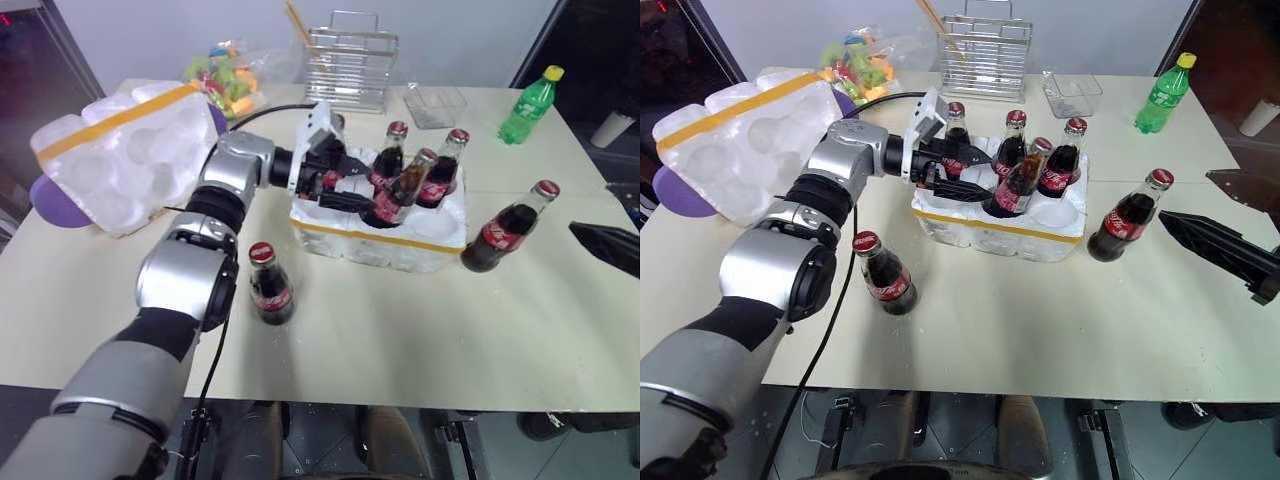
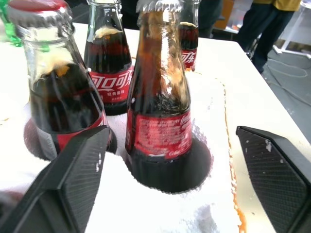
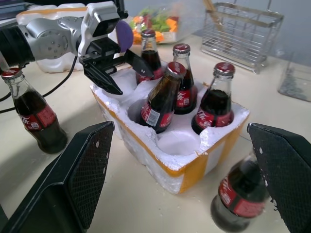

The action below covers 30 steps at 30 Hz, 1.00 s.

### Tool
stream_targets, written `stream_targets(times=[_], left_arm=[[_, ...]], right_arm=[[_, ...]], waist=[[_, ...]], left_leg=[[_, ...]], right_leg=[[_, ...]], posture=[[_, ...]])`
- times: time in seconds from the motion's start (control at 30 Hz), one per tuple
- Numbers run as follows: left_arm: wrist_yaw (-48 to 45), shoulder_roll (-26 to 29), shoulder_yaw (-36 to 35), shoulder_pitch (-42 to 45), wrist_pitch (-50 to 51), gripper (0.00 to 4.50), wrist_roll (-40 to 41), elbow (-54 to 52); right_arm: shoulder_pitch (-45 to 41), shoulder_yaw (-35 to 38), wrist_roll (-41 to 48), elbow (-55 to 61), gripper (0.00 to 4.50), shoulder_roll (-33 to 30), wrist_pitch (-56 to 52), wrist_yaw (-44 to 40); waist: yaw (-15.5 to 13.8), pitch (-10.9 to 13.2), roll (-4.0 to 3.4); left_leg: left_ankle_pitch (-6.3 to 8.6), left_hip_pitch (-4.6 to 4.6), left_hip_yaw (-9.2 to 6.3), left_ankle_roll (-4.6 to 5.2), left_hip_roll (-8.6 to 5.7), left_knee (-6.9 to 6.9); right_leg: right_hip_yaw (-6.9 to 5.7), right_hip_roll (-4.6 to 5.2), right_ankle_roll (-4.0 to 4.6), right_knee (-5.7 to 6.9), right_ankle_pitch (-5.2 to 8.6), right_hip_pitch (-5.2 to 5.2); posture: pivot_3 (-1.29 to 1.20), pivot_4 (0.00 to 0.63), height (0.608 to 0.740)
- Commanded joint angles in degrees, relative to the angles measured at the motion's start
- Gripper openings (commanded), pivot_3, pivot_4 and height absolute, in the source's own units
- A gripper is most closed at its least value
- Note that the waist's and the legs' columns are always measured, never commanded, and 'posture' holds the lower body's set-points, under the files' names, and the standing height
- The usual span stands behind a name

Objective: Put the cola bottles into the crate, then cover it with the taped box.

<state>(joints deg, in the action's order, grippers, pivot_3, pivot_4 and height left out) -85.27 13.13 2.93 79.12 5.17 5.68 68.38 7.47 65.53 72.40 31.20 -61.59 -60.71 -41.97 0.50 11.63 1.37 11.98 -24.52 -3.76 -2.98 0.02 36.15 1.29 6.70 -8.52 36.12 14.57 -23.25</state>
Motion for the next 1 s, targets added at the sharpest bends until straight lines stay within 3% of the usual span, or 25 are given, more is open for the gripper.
stream_targets(times=[0.03,0.23,0.4,0.57,0.67,0.77,0.87,1.0], left_arm=[[-2.3,3.2,-2.8,2.7,3.8,4.44,2.6,-3.7],[-5.8,11.6,-6.0,1.8,14.8,4.44,7.5,-15.6],[-5.0,22.0,-9.3,-3.7,32.3,4.44,14.8,-35.5],[-4.2,40.0,-15.5,-25.0,41.9,4.44,19.6,-59.0],[-2.7,45.7,-20.7,-38.6,43.6,4.44,22.0,-68.9],[-0.6,47.4,-26.1,-51.3,43.3,4.44,23.9,-77.6],[3.4,44.7,-28.3,-60.6,43.7,4.44,26.9,-86.2],[7.7,42.1,-26.4,-65.8,41.4,4.44,29.0,-92.3]], right_arm=[[-0.9,-0.6,-0.5,-0.7,4.5,-0.4,2.3,-0.4],[-2.9,-5.4,-1.6,-2.9,4.5,-1.0,4.1,-1.5],[-4.9,-9.9,-3.2,-4.8,4.5,-1.5,5.5,-3.5],[-5.4,-12.7,-6.7,-6.5,4.5,-3.1,6.7,-8.2],[-4.4,-14.1,-10.4,-7.3,4.5,-4.4,8.4,-12.5],[-2.7,-15.3,-14.3,-7.5,4.5,-6.2,10.7,-18.8],[-2.3,-16.4,-16.6,-8.5,4.5,-8.7,12.2,-25.6],[-2.9,-17.2,-18.4,-8.9,4.5,-10.9,13.0,-31.1]], waist=[[0.1,0.0,0.0],[0.5,0.0,-0.02],[0.7,0.0,-0.1],[1.5,-0.1,-0.33],[1.4,-0.1,-0.24],[0.6,-0.1,-0.25],[-0.2,-0.1,-0.21],[-0.2,-0.1,-0.2]], left_leg=[[0.0,0.01,-0.01,0.0,0.0,-0.01],[0.0,0.05,-0.02,0.0,0.01,-0.03],[0.0,0.06,-0.03,0.0,0.01,-0.05],[0.0,0.19,-0.02,0.0,0.03,-0.12],[0.0,0.16,-0.02,0.0,0.05,-0.05],[0.0,0.18,0.05,-0.01,0.04,0.04],[0.0,0.19,0.09,-0.02,0.05,0.11],[0.0,0.22,0.13,-0.02,0.06,0.12]], right_leg=[[0.0,0.0,0.0,0.01,0.0,0.0],[0.0,-0.01,0.0,0.04,0.0,-0.01],[0.0,-0.01,0.0,0.06,0.0,-0.01],[0.06,-0.02,0.02,0.17,0.01,0.0],[0.05,-0.03,0.03,0.17,0.02,0.02],[0.08,0.02,0.08,0.0,0.04,0.17],[0.08,0.03,0.29,-0.05,0.14,0.22],[0.08,0.06,0.31,-0.1,0.14,0.28]], posture=[[0.0,0.15,0.739],[0.0,0.15,0.739],[0.0,0.15,0.739],[0.0,0.15,0.739],[0.0,0.15,0.739],[0.0,0.15,0.739],[0.0,0.15,0.739],[0.0,0.15,0.739]])
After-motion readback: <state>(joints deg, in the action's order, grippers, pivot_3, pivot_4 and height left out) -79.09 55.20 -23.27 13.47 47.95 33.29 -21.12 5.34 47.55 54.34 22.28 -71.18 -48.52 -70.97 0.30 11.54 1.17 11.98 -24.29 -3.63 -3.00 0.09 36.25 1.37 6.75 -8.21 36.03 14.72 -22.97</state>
